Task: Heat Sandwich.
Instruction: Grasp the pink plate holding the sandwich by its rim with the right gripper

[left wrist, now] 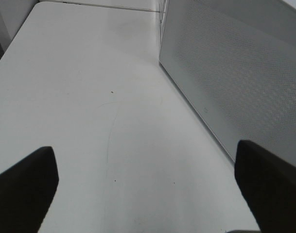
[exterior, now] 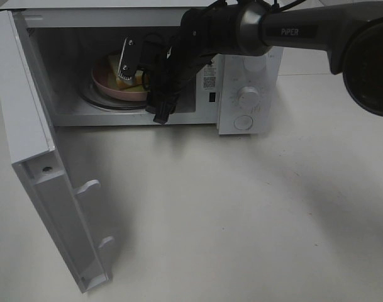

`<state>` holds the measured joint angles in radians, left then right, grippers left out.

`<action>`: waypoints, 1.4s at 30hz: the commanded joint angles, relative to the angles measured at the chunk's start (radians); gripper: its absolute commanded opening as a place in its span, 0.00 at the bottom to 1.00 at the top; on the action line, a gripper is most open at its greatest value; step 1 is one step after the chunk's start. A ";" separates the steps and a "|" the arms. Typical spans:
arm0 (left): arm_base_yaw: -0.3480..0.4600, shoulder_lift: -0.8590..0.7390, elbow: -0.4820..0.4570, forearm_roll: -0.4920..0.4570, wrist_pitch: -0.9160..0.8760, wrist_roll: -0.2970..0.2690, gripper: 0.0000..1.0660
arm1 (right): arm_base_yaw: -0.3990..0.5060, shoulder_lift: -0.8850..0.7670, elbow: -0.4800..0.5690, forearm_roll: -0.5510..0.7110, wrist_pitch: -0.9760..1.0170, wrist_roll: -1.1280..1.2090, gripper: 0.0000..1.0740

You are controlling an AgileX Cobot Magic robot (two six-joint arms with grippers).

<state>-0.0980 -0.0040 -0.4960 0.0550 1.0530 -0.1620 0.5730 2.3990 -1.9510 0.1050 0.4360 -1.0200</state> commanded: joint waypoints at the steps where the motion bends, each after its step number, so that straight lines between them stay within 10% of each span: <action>1: 0.000 -0.016 0.000 -0.009 -0.009 -0.009 0.85 | -0.003 0.016 -0.003 0.018 -0.002 -0.017 0.61; 34: 0.000 -0.016 0.000 -0.009 -0.009 -0.009 0.85 | -0.003 0.068 -0.005 0.068 -0.019 -0.060 0.52; 42: 0.000 -0.016 0.000 -0.009 -0.009 -0.009 0.85 | -0.003 0.068 -0.005 0.068 -0.029 -0.060 0.30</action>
<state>-0.0980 -0.0040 -0.4960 0.0550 1.0530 -0.1620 0.5780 2.4530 -1.9580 0.1720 0.4110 -1.0900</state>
